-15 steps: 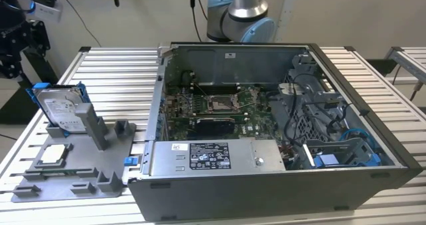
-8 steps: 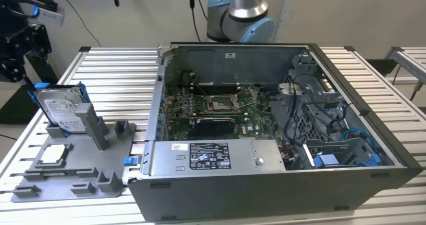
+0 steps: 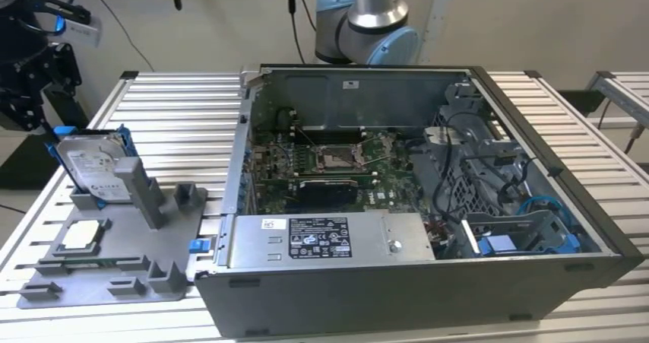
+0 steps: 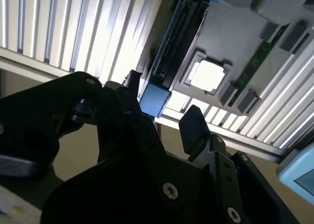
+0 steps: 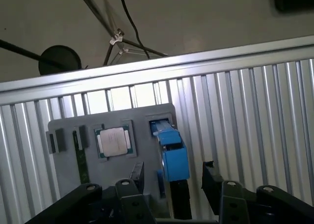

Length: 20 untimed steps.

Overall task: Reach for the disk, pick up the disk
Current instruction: 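Pick up the disk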

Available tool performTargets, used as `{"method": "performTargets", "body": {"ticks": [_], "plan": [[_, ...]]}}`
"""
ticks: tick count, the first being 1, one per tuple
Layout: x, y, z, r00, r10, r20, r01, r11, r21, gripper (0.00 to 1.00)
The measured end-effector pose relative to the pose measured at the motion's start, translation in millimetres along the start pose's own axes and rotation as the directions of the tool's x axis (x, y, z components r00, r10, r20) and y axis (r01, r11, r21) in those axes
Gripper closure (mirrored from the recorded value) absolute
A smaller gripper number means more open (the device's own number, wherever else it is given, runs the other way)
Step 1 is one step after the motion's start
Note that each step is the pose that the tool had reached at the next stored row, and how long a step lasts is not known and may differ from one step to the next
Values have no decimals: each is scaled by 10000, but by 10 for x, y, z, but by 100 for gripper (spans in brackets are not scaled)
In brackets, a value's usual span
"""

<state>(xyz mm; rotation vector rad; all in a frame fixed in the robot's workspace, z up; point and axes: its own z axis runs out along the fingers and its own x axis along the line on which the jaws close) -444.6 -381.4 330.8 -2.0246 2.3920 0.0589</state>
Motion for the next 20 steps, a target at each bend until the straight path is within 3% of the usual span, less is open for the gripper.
{"method": "performTargets", "body": {"ticks": [20], "plan": [[8, -6, 255, 9990, -417, 187, 415, 9991, 109, 0]]}}
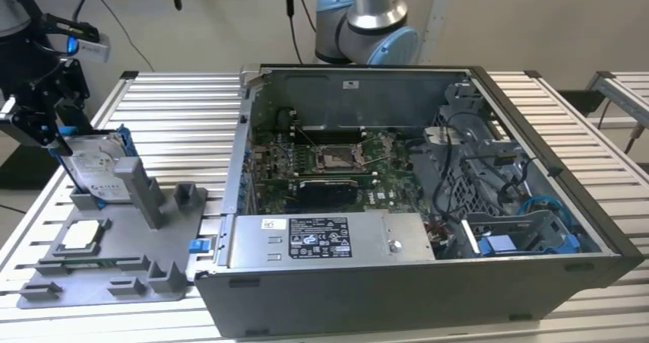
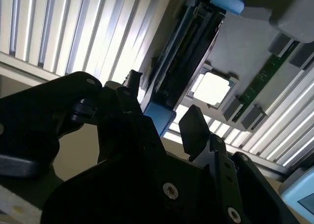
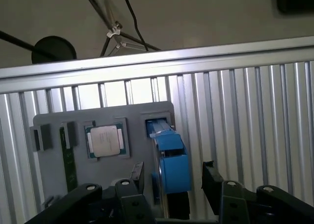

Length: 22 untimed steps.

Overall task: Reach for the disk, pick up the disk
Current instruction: 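Pick up the disk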

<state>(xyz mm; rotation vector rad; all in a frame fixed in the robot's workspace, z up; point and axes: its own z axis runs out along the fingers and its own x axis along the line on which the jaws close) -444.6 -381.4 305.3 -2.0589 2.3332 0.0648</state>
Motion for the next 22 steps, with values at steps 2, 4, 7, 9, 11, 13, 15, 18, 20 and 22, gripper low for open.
{"method": "performTargets", "body": {"ticks": [2, 4, 7, 9, 11, 13, 15, 18, 20, 22], "plan": [[1, 0, 29, 10000, -34, 18, 34, 10000, 2, 0], [3, -1, 59, 10000, -69, 37, 69, 10000, 5, 0], [5, -1, 108, 9999, -127, 62, 127, 9999, 15, 0], [7, -2, 142, 9998, -173, 81, 173, 9998, 21, 0], [9, -2, 178, 9997, -223, 97, 223, 9997, 27, 0], [12, 1, 214, 9996, -257, 113, 257, 9997, 30, 0], [15, 9, 251, 9995, -282, 129, 282, 9996, 32, 0], [22, 41, 305, 9994, -305, 155, 304, 9995, 35, 0], [24, 45, 342, 9993, -334, 180, 333, 9994, 43, 0], [25, 45, 373, 9991, -360, 205, 359, 9993, 52, 0]]}}
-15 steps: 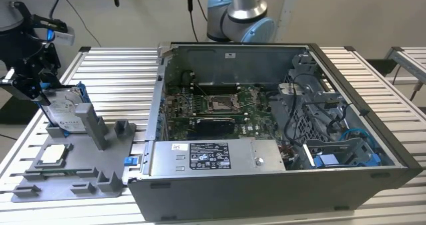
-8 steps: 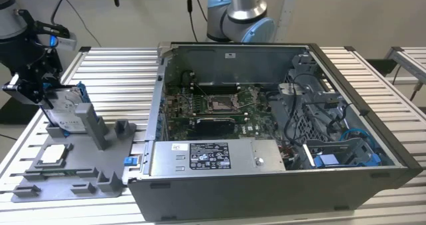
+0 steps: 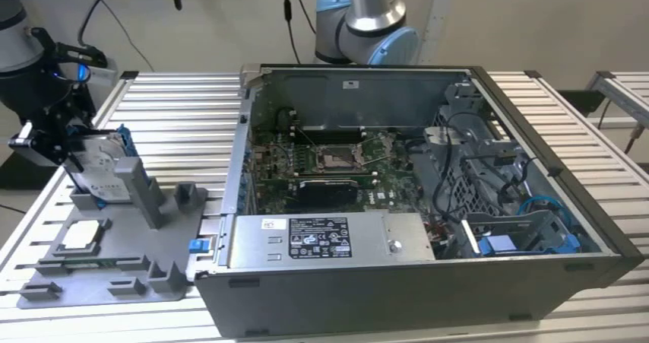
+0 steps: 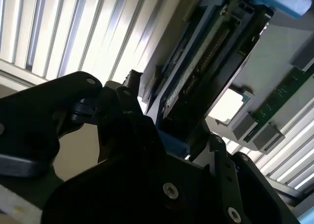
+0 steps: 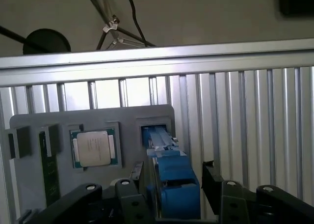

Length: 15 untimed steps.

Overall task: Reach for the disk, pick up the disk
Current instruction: 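Pick up the disk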

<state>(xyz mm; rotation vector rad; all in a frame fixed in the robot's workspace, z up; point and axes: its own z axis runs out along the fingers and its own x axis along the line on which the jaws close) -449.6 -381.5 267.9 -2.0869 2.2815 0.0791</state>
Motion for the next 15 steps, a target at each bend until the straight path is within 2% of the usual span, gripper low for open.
{"method": "performTargets", "body": {"ticks": [4, 11, 12, 15], "plan": [[4, 0, 53, 9999, -37, 95, 37, 10000, -6, 0], [4, 0, 58, 9999, -38, 104, 38, 10000, -7, 0], [4, 0, 58, 9999, -38, 104, 38, 10000, -7, 100], [5, -1, 59, 9999, -38, 104, 38, 10000, -6, 100]]}}
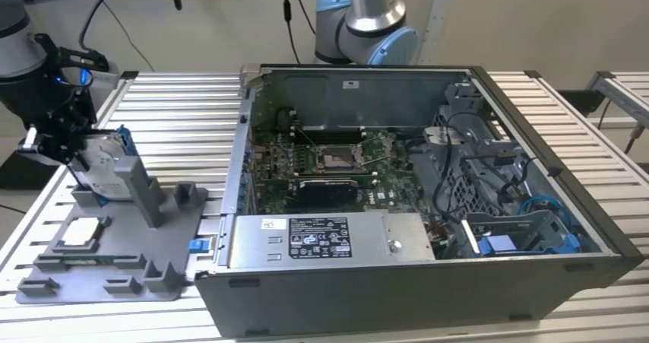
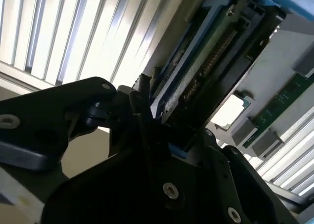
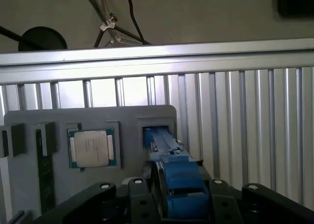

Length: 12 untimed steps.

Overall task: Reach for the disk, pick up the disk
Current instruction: 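Pick up the disk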

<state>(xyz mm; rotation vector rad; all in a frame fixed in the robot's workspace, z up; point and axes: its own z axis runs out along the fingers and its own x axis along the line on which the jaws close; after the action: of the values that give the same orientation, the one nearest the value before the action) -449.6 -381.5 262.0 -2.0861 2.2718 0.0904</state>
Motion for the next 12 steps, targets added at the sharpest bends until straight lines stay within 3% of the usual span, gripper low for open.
{"method": "performTargets", "body": {"ticks": [12], "plan": [[0, 0, 1, 10000, 0, -1, 0, 10000, -1, 100]]}}
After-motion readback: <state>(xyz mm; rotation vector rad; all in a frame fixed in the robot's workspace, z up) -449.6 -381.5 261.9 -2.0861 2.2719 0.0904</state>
